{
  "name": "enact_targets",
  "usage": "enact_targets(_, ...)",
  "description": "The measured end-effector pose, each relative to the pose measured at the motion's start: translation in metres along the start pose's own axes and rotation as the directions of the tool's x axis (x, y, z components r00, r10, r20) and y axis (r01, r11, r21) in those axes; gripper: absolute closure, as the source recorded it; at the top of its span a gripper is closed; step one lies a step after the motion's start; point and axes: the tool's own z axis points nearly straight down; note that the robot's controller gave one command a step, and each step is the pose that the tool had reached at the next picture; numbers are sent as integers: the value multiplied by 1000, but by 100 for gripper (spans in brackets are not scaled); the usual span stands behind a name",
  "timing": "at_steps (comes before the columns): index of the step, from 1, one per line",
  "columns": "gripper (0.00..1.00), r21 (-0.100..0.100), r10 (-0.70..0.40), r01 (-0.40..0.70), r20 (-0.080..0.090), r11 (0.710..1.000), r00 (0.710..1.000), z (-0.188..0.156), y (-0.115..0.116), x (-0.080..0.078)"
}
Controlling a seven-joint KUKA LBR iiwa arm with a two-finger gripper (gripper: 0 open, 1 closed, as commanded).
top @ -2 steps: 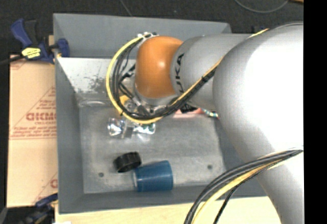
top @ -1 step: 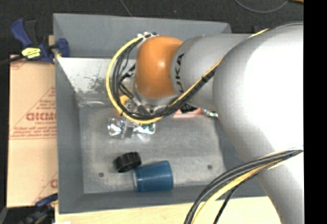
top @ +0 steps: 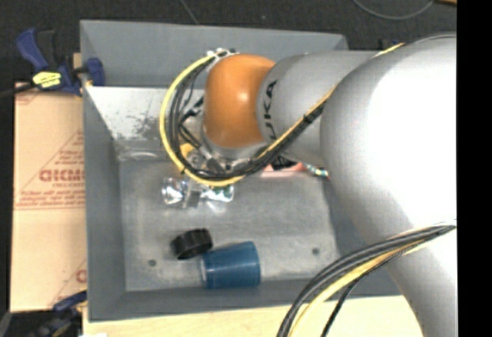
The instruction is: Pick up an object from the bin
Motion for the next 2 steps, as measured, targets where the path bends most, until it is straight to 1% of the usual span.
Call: enact_targets(2, 100, 0, 0, 0, 0, 1000, 1000, 0, 0, 0)
